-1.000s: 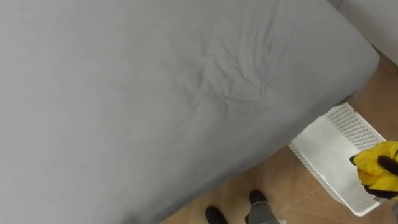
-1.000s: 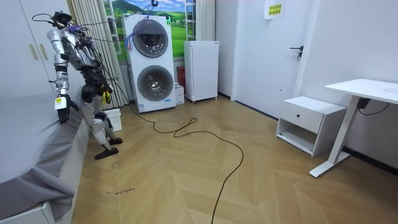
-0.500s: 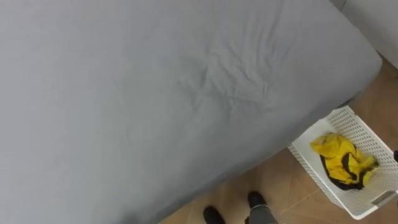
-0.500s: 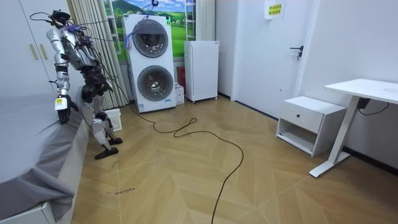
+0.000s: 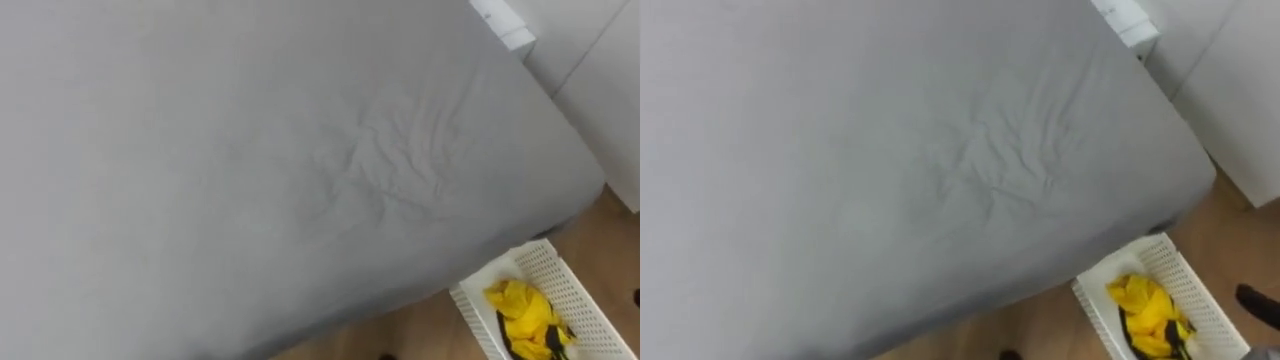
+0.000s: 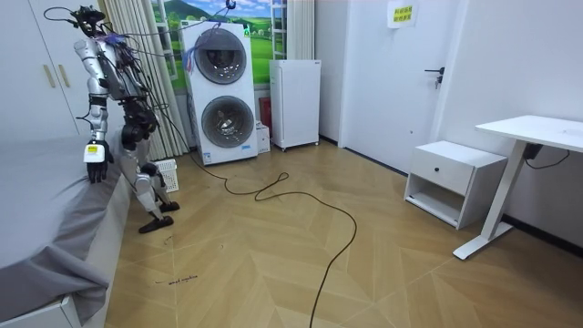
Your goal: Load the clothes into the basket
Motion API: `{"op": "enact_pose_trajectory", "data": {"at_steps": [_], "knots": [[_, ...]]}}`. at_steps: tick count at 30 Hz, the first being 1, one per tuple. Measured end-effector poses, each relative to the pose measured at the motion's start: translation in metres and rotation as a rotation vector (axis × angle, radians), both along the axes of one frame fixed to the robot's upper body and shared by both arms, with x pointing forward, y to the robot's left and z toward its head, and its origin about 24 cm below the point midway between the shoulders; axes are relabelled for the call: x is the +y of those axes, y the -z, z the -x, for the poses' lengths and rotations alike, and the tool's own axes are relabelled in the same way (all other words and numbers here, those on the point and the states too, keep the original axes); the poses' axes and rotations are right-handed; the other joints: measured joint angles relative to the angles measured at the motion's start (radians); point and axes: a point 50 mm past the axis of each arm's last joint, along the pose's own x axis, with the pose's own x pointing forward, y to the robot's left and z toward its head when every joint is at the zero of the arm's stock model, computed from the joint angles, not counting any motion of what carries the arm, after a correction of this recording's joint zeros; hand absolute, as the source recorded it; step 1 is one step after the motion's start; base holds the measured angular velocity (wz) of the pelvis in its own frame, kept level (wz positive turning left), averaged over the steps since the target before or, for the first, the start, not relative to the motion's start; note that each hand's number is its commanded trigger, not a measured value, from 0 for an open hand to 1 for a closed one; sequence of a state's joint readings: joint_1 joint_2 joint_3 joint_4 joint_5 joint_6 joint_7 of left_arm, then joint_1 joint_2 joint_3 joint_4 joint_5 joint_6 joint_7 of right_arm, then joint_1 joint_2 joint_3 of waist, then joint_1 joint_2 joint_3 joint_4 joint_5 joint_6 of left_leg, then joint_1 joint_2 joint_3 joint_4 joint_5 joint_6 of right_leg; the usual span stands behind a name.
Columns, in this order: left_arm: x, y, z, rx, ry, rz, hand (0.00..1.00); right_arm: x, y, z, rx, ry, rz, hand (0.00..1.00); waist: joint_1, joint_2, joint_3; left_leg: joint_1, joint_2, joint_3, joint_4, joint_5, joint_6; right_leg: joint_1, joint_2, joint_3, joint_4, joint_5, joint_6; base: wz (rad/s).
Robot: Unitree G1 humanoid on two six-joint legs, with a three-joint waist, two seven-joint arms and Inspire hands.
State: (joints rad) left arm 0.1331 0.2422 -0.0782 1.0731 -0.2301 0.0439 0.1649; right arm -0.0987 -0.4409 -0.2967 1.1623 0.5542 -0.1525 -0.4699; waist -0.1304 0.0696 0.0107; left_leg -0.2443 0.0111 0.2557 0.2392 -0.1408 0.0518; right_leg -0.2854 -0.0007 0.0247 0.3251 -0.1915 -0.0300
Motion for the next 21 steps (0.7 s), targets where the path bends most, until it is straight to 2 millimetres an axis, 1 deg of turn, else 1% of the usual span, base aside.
{"op": "enact_pose_trajectory", "data": {"at_steps": [1, 2, 3, 4, 5, 7, 8, 9, 10, 11, 12, 13, 15, 16, 18, 19, 20, 21], "knots": [[0.002, -0.001, 0.001, 0.002, 0.002, -0.006, 0.0, 0.002, 0.003, 0.004, 0.011, 0.001, -0.009, 0.0, 0.002, -0.007, -0.0027, 0.01, -0.006, -0.007, -0.005, 0.001, -0.001, 0.014, 0.001, -0.004, -0.009, 0.001, 0.0, 0.43], [0.005, -0.001, 0.006, 0.011, -0.002, -0.014, 0.0, 0.006, 0.008, 0.011, 0.023, 0.001, -0.023, 0.0, 0.003, -0.017, -0.009, 0.033, -0.008, -0.017, -0.015, 0.001, -0.003, 0.05, 0.001, -0.015, -0.03, 0.001, -0.001, 0.32], [0.006, -0.001, 0.011, 0.022, 0.003, -0.023, 0.0, 0.01, 0.013, 0.017, 0.032, 0.0, -0.034, 0.0, 0.002, -0.025, -0.0133, 0.059, -0.009, -0.021, -0.028, 0.0, -0.004, 0.089, -0.001, -0.028, -0.054, 0.003, -0.002, 0.3], [0.006, -0.001, 0.012, 0.027, 0.01, -0.027, 0.0, 0.013, 0.015, 0.019, 0.036, -0.001, -0.041, 0.0, 0.001, -0.028, -0.0146, 0.072, -0.01, -0.023, -0.035, 0.001, -0.004, 0.107, -0.001, -0.034, -0.064, 0.003, -0.002, 0.36], [0.006, -0.001, 0.013, 0.033, 0.027, -0.035, 0.0, 0.019, 0.021, 0.025, 0.047, -0.002, -0.06, 0.0, -0.001, -0.034, -0.0151, 0.095, -0.014, -0.038, -0.044, 0.001, -0.005, 0.146, -0.003, -0.052, -0.089, 0.003, -0.002, 0.44], [0.006, -0.001, 0.013, 0.036, 0.052, -0.046, 0.0, 0.028, 0.03, 0.035, 0.066, -0.011, -0.1, 0.0, 0.002, -0.042, -0.0138, 0.124, -0.017, -0.044, -0.055, 0.001, -0.006, 0.183, -0.006, -0.067, -0.108, 0.004, -0.002, 0.43], [0.005, -0.001, 0.012, 0.042, 0.081, -0.055, 0.0, 0.036, 0.036, 0.038, 0.074, -0.033, -0.131, 0.0, 0.011, -0.046, -0.0133, 0.142, -0.019, -0.044, -0.064, 0.001, -0.006, 0.198, -0.009, -0.076, -0.11, 0.004, -0.001, 0.23], [0.003, -0.001, 0.012, 0.043, 0.097, -0.058, 0.0, 0.045, 0.042, 0.039, 0.085, -0.069, -0.166, 0.0, 0.022, -0.05, -0.0142, 0.156, -0.021, -0.044, -0.072, 0.001, -0.006, 0.216, -0.011, -0.087, -0.122, 0.003, -0.001, 0.17], [0.002, 0.0, 0.011, 0.043, 0.101, -0.058, 0.0, 0.051, 0.045, 0.038, 0.091, -0.092, -0.185, 0.0, 0.026, -0.053, -0.0135, 0.161, -0.022, -0.045, -0.075, 0.001, -0.006, 0.224, -0.012, -0.091, -0.127, 0.003, 0.0, 0.22], [0.001, 0.0, 0.011, 0.043, 0.107, -0.065, 0.0, 0.063, 0.053, 0.04, 0.115, -0.143, -0.224, 0.0, 0.024, -0.062, -0.0088, 0.172, -0.025, -0.056, -0.075, 0.001, -0.006, 0.249, -0.015, -0.111, -0.141, 0.003, 0.0, 0.38], [0.0, 0.0, 0.01, 0.039, 0.105, -0.072, 0.0, 0.076, 0.061, 0.044, 0.156, -0.202, -0.264, 0.0, 0.029, -0.069, -0.0072, 0.185, -0.025, -0.069, -0.075, 0.001, -0.006, 0.27, -0.018, -0.124, -0.152, 0.001, 0.003, 0.45], [-0.001, 0.0, 0.01, 0.037, 0.1, -0.072, 0.0, 0.082, 0.065, 0.046, 0.174, -0.228, -0.288, 0.0, 0.031, -0.075, -0.008, 0.188, -0.026, -0.072, -0.075, 0.001, -0.006, 0.279, -0.021, -0.134, -0.157, 0.0, 0.003, 0.39], [-0.01, 0.002, 0.006, 0.023, 0.096, -0.057, 0.0, 0.104, 0.076, 0.048, 0.214, -0.304, -0.38, 0.0, 0.041, -0.083, -0.0062, 0.195, -0.035, -0.094, -0.075, 0.001, -0.006, 0.295, -0.028, -0.15, -0.158, -0.006, 0.007, 0.26], [-0.012, 0.003, 0.005, 0.02, 0.096, -0.051, 0.0, 0.108, 0.078, 0.049, 0.226, -0.322, -0.398, 0.0, 0.043, -0.084, -0.0055, 0.197, -0.04, -0.096, -0.075, 0.001, -0.006, 0.299, -0.029, -0.156, -0.158, -0.006, 0.008, 0.21], [-0.02, 0.005, 0.003, 0.009, 0.099, -0.033, 0.0, 0.121, 0.083, 0.047, 0.235, -0.391, -0.452, 0.0, 0.053, -0.087, -0.0047, 0.209, -0.042, -0.105, -0.075, 0.001, -0.005, 0.322, -0.034, -0.168, -0.169, -0.008, 0.011, 0.19], [-0.02, 0.005, 0.003, 0.009, 0.102, -0.032, 0.0, 0.124, 0.084, 0.047, 0.239, -0.409, -0.461, 0.0, 0.053, -0.089, -0.0038, 0.212, -0.043, -0.105, -0.075, 0.001, -0.005, 0.329, -0.034, -0.172, -0.176, -0.008, 0.011, 0.18], [-0.021, 0.005, 0.003, 0.008, 0.113, -0.033, 0.0, 0.131, 0.086, 0.048, 0.257, -0.453, -0.475, 0.0, 0.056, -0.095, 0.0005, 0.219, -0.044, -0.106, -0.076, 0.0, -0.004, 0.341, -0.035, -0.179, -0.178, -0.009, 0.012, 0.13], [-0.022, 0.005, 0.002, 0.003, 0.113, -0.028, 0.0, 0.137, 0.088, 0.048, 0.273, -0.499, -0.491, 0.0, 0.061, -0.1, -0.0004, 0.22, -0.044, -0.109, -0.076, -0.001, -0.003, 0.344, -0.035, -0.179, -0.184, -0.01, 0.012, 0.1]]}}
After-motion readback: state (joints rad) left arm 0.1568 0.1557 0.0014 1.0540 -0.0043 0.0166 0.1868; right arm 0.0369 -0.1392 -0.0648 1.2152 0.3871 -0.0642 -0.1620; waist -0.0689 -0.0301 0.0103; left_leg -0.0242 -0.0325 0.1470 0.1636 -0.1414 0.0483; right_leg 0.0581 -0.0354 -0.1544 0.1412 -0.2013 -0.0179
